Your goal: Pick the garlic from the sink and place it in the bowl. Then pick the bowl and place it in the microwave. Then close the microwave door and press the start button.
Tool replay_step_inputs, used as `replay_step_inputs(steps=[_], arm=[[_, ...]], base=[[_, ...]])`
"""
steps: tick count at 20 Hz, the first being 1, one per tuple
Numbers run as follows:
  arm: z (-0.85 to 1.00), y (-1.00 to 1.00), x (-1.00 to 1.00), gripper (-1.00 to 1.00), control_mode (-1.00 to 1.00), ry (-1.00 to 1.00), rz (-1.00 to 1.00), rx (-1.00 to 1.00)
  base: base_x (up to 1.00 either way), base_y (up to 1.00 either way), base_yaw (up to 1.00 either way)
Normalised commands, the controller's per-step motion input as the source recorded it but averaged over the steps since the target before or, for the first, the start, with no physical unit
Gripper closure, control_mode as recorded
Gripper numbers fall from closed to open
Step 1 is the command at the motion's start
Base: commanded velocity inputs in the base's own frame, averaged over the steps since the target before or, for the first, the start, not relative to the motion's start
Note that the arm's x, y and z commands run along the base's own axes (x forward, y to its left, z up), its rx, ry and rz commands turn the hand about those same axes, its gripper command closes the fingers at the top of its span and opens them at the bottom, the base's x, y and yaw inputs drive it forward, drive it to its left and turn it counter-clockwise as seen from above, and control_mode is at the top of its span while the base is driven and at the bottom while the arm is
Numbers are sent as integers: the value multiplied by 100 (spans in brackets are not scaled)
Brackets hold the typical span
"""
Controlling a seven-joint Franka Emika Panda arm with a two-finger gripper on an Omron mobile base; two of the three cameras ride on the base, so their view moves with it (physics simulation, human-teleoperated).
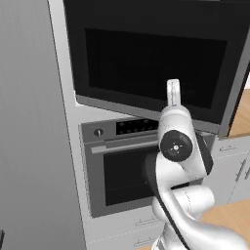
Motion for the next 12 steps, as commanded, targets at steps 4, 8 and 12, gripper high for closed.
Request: replay_step_inputs(steps=[4,8,12], arm=[[16,-5,76,-100,-100,4,37,10],[1,-1,89,-100,-100,5,33,10],[0,0,90,-100,-100,7,29,10]], base=[[0,0,0],[0,0,0],[0,0,0]])
